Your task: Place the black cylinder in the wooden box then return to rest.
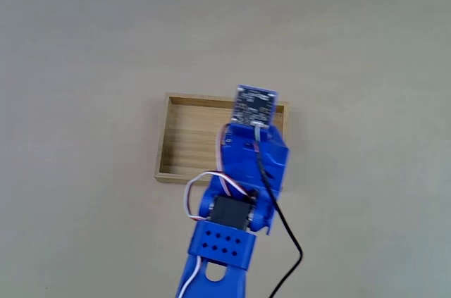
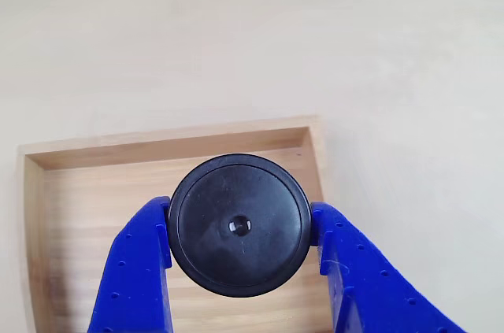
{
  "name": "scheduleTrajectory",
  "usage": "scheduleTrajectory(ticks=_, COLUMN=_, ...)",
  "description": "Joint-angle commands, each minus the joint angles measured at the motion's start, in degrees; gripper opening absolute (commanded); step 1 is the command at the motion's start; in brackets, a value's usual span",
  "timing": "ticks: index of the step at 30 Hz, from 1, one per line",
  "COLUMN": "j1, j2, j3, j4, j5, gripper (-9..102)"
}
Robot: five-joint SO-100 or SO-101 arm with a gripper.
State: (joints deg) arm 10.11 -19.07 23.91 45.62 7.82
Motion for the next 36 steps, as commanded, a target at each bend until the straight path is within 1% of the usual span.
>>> scheduleTrajectory(ticks=1, j1=-4.04, j2=-3.16, j3=-0.18, j4=-2.64, j5=-0.62, gripper=17)
scheduleTrajectory(ticks=7, j1=-5.8, j2=-0.18, j3=0.79, j4=-3.43, j5=-0.62, gripper=17)
scheduleTrajectory(ticks=13, j1=-5.36, j2=2.11, j3=3.08, j4=-6.94, j5=-0.26, gripper=17)
scheduleTrajectory(ticks=30, j1=-6.59, j2=10.63, j3=4.04, j4=-12.39, j5=-0.18, gripper=17)
scheduleTrajectory(ticks=36, j1=-7.91, j2=12.3, j3=4.22, j4=-12.66, j5=-0.53, gripper=17)
